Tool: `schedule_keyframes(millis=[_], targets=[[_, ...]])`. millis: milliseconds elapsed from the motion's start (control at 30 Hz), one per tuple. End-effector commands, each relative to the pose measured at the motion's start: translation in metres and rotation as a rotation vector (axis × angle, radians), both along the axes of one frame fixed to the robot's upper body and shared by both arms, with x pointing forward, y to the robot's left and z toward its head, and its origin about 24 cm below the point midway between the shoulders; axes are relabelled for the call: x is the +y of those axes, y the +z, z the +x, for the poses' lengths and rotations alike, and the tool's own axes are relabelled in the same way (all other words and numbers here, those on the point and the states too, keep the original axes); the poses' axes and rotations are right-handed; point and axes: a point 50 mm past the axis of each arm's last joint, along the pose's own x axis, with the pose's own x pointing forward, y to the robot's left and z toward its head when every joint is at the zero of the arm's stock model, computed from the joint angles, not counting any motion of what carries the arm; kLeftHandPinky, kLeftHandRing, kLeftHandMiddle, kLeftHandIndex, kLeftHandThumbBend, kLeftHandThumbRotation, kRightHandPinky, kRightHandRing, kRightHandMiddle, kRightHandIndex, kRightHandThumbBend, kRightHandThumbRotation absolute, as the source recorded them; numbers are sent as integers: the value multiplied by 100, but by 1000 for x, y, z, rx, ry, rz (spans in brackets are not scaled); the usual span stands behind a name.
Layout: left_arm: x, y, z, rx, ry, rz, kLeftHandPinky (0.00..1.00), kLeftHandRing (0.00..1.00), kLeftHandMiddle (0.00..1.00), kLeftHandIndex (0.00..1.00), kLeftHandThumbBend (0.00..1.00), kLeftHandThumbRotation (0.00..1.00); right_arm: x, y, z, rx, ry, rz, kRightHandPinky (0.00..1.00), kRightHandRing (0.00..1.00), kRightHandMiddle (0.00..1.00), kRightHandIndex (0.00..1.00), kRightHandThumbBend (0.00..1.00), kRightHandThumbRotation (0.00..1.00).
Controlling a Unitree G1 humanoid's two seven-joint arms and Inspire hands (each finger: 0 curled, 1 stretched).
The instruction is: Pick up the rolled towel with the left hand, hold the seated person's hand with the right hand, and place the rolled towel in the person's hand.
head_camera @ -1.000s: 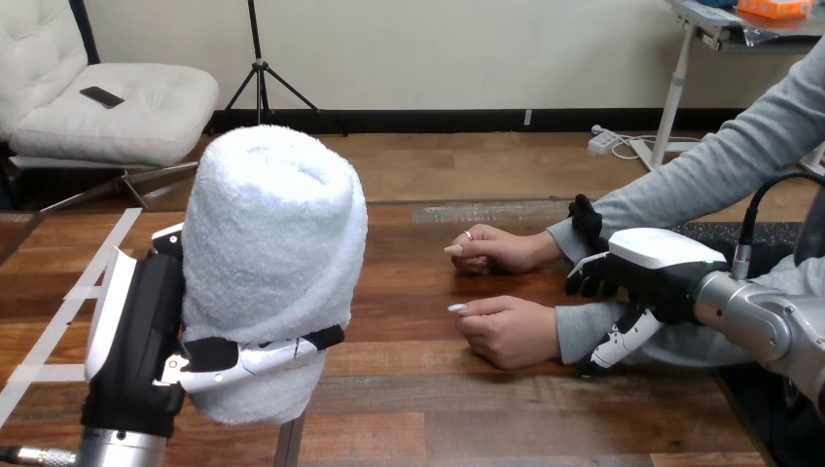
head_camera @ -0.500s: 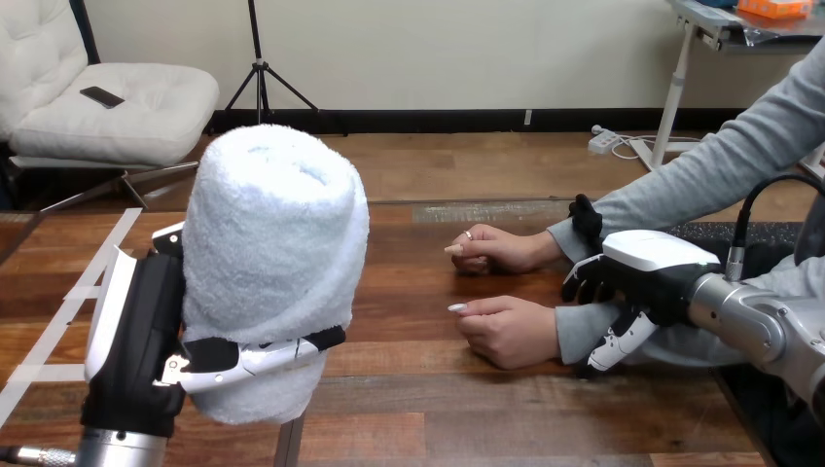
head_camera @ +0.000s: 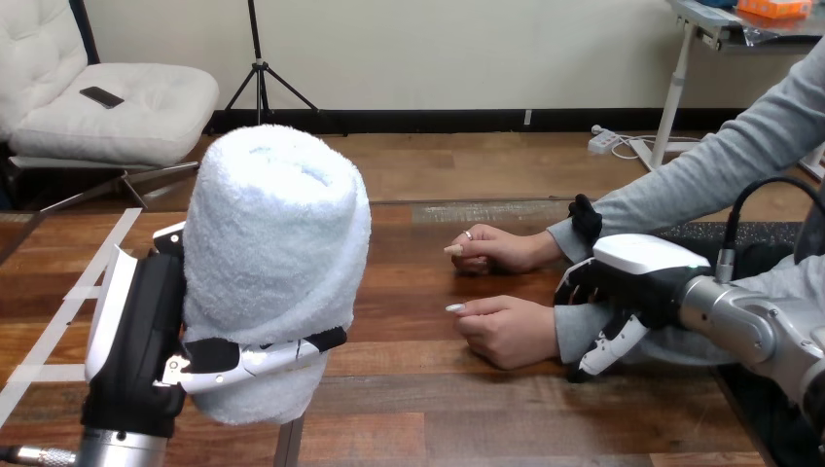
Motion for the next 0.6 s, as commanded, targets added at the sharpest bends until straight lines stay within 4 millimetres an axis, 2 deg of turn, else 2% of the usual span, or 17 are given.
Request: schedule_keyframes(millis=[0,567], targets=[[-3,23,5,-138,-9,-16,24,29,36,38,57,0,12,16,12,-42,24,29,53,65,70,70,100,33],[-2,23,4,-140,-15,-25,24,29,36,38,57,0,12,13,12,8,11,8,53,62,67,66,97,33]])
